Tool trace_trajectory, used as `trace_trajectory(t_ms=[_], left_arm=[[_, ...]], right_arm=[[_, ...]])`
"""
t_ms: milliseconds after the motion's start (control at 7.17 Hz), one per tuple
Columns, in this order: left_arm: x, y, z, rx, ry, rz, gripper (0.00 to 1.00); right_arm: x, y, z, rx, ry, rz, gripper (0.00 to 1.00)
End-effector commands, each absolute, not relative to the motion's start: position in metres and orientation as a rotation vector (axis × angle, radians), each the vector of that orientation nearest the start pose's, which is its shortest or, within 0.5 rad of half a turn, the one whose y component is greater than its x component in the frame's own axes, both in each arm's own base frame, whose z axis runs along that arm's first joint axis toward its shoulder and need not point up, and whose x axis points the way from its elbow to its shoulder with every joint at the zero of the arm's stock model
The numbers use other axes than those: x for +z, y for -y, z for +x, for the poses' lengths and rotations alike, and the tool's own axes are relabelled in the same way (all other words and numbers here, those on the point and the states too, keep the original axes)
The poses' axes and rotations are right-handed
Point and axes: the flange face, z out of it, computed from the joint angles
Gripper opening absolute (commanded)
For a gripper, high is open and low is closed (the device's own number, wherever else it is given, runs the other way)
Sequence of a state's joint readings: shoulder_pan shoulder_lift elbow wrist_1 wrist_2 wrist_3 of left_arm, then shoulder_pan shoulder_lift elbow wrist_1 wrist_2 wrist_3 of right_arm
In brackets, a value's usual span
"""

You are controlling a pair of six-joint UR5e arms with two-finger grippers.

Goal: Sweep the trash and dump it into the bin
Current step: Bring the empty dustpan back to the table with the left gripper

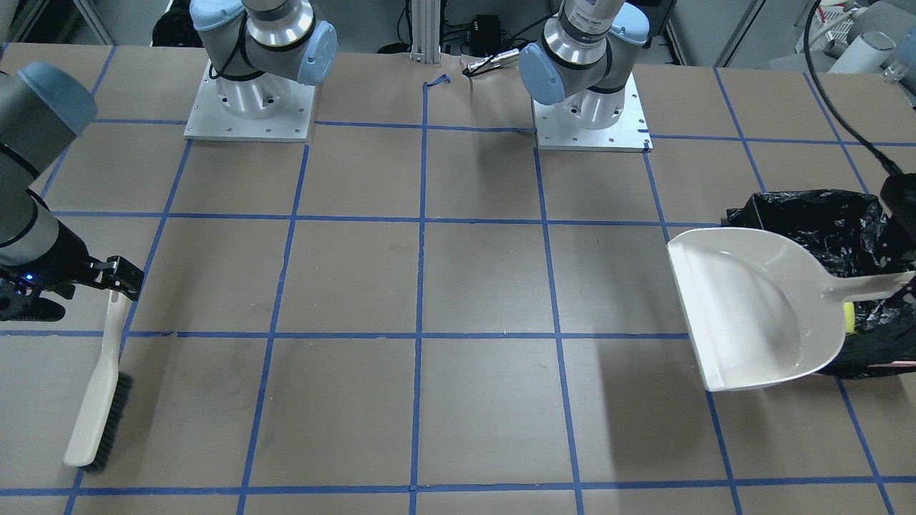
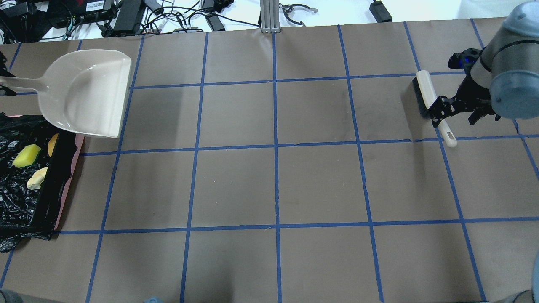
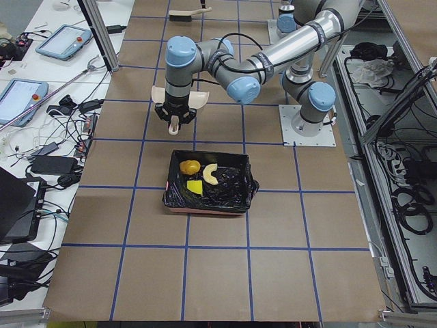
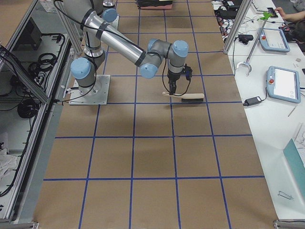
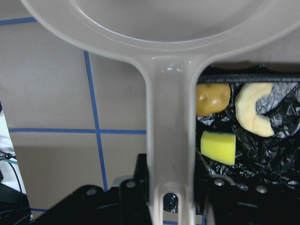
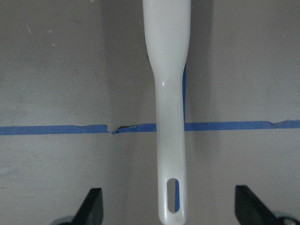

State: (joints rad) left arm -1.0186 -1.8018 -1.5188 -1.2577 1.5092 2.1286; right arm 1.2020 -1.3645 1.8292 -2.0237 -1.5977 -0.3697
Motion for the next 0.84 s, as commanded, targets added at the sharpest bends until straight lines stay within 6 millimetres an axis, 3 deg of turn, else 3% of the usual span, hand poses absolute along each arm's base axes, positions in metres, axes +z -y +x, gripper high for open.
trace_trajectory(t_ms=[0, 140, 279, 419, 558, 698], left_arm=[[0.368, 0.615, 0.121, 0.126, 2.201, -2.323, 0.00], [0.342, 0.630, 0.103, 0.130, 2.228, -2.290, 0.00], [0.317, 0.638, 0.098, 0.119, 2.235, -2.246, 0.00], [0.295, 0.649, 0.100, 0.131, 2.235, -2.250, 0.00], [0.274, 0.657, 0.097, 0.124, 2.235, -2.228, 0.00], [0.264, 0.666, 0.081, 0.129, 2.221, -2.256, 0.00]], right_arm=[[0.357, 0.526, -0.036, -0.051, -3.122, -0.043, 1.00], [0.392, 0.508, 0.003, -0.118, -3.134, 0.001, 1.00], [0.418, 0.485, 0.044, -0.131, -3.121, 0.169, 1.00], [0.433, 0.467, 0.100, -0.169, -3.116, 0.094, 1.00], [0.443, 0.456, 0.133, -0.199, -3.119, -0.010, 1.00], [0.469, 0.451, 0.137, -0.211, -3.121, -0.028, 1.00]])
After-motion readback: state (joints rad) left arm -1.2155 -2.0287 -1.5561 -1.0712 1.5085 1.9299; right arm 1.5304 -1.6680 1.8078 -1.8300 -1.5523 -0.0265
